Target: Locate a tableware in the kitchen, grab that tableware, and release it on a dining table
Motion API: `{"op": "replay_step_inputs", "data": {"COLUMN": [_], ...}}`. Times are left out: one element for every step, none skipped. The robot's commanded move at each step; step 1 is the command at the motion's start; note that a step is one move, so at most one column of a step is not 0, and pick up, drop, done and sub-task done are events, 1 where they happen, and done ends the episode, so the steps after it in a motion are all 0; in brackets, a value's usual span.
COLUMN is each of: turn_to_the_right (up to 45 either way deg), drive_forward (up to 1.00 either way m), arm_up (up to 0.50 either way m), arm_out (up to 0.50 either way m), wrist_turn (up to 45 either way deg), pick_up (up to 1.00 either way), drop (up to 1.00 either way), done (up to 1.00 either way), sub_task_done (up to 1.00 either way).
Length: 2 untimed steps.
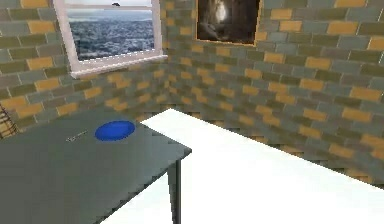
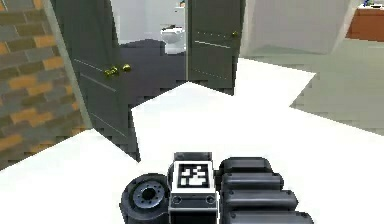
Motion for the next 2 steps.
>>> {"op": "replay_step_inputs", "data": {"turn_to_the_right": [36.0,3.0], "drive_forward": [0.00,0.00], "arm_up": [0.00,0.00], "arm_out": [0.00,0.00], "wrist_turn": [0.0,0.0], "pick_up": [0.00,0.00], "drop": [0.00,0.00], "done": [0.00,0.00], "sub_task_done": [0.00,0.00]}}
